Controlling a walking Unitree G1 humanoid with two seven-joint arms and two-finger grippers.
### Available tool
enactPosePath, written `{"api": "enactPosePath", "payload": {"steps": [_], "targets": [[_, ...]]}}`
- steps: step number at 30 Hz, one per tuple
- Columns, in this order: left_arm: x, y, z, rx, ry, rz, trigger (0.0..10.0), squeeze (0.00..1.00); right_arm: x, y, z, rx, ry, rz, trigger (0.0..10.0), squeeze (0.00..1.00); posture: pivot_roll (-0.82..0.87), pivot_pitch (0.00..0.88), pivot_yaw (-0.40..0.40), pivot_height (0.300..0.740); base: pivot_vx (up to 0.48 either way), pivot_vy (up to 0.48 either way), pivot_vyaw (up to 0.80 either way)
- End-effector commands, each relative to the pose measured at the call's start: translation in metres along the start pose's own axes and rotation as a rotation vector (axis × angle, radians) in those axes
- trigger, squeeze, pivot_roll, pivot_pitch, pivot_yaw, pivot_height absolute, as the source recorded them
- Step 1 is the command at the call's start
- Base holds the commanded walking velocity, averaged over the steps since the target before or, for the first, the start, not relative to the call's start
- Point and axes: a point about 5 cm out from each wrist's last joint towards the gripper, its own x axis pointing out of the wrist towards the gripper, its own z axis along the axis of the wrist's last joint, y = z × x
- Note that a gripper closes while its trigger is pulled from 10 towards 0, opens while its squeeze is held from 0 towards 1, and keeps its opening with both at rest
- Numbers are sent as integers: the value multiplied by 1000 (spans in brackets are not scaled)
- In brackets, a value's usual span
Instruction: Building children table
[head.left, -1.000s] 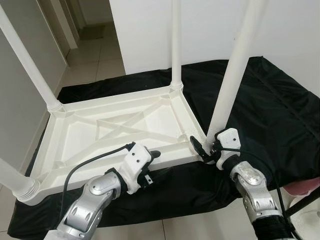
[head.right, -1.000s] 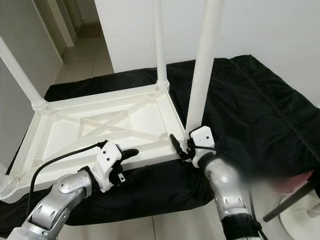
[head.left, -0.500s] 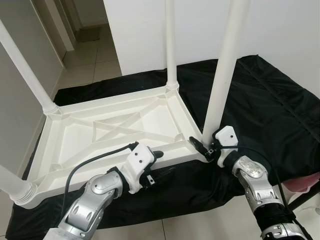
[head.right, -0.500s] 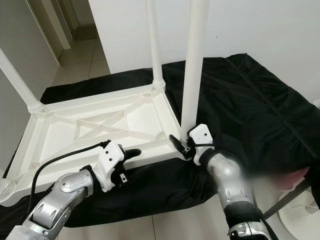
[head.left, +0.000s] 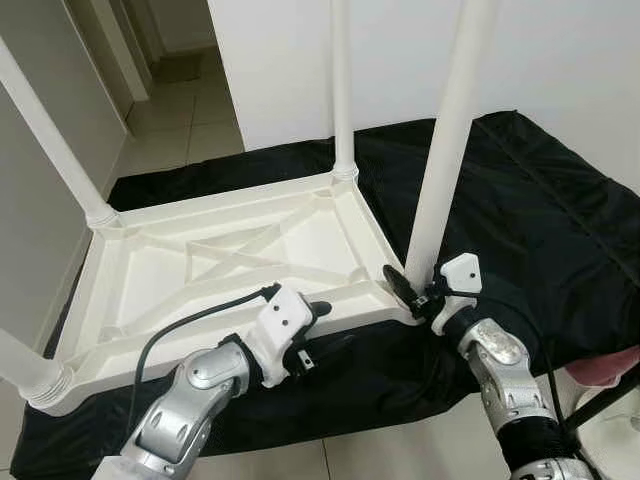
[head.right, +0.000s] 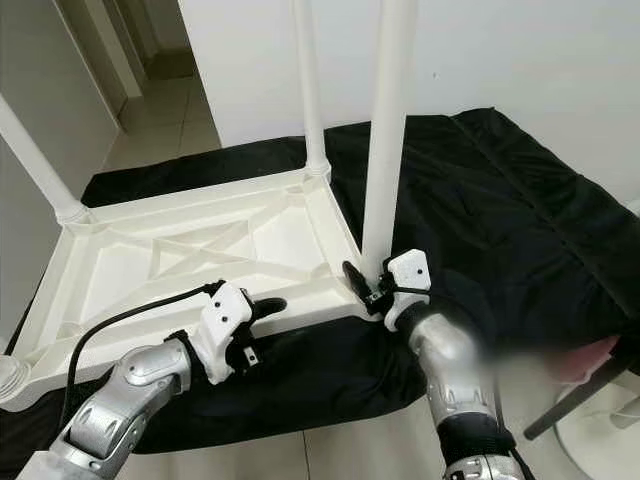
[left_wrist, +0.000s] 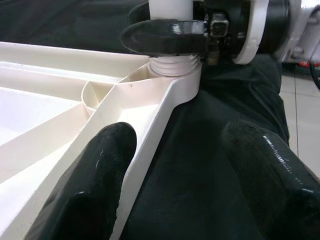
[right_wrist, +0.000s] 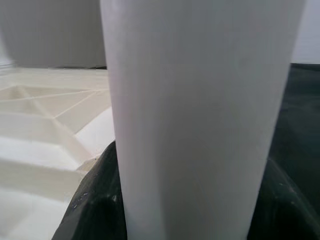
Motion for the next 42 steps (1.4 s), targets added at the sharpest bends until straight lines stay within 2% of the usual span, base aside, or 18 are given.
{"api": "enactPosePath", "payload": {"steps": [1, 5, 6, 14, 15, 16, 19, 24, 25, 28, 29, 30, 38, 39, 42], "targets": [[-1, -1, -1, 1, 6, -23, 10000, 0, -4, 2, -13, 27, 78, -88, 10000, 0, -93, 0, 94, 740, 0, 0, 0], [-1, -1, -2, -2, 5, -22, 10000, 0, -4, 4, -17, 36, 102, -154, 10000, 0, -93, 0, 94, 740, 0, 0, 0], [-1, -1, -2, -4, 4, -21, 10000, 0, -5, 6, -20, 49, 128, -228, 10000, 0, -91, 0, 92, 740, 0, 0, 0], [0, -4, -2, -5, 4, -27, 10000, 0, -6, 15, -22, 37, 162, -413, 10000, 0, -88, 0, 78, 740, 0, 0, 0], [0, -4, -3, -5, 4, -28, 10000, 0, -5, 19, -24, 44, 190, -474, 10000, 0, -80, 0, 68, 740, 0, 0, 0], [0, -4, -3, -5, 4, -28, 10000, 0, -5, 19, -24, 44, 190, -474, 10000, 0, -80, 0, 68, 740, 0, 0, 0], [0, -3, -2, 3, -2, -12, 10000, 0, -7, 28, -26, 81, 227, -579, 10000, 0, -63, 0, 47, 740, 0, 0, 0], [1, -1, -1, 3, -10, 11, 10000, 0, 1, 42, -18, 119, 177, -543, 10000, 0, -59, 0, 35, 740, 0, 0, 0], [2, -3, -1, 1, -13, 9, 10000, 0, 5, 43, -12, 117, 140, -508, 10000, 0, -56, 0, 30, 740, 0, 0, 0], [2, -4, -1, 1, -14, 7, 10000, 0, 6, 42, -10, 115, 130, -491, 10000, 0, -56, 0, 30, 740, 0, 0, 0], [2, -4, -1, 1, -14, 7, 10000, 0, 5, 40, -8, 109, 115, -474, 10000, 824, -56, 0, 29, 740, 0, 0, 0], [2, -5, -1, 0, -14, 7, 10000, 0, 5, 39, -6, 99, 100, -460, 10000, 1000, -54, 0, 28, 740, 0, 0, 0], [1, -5, -2, -2, -13, 6, 10000, 0, -1, 29, 0, 74, 69, -414, 10000, 1000, -57, 0, 27, 740, 0, 0, 0], [1, -6, -2, -2, -11, 4, 10000, 0, -2, 28, 0, 76, 57, -380, 10000, 0, -62, 0, 30, 740, 0, 0, 0], [2, -6, -3, -2, -11, 0, 10000, 0, -5, 28, 0, 74, 48, -317, 10000, 0, -67, 0, 37, 740, 0, 0, 0]]}}
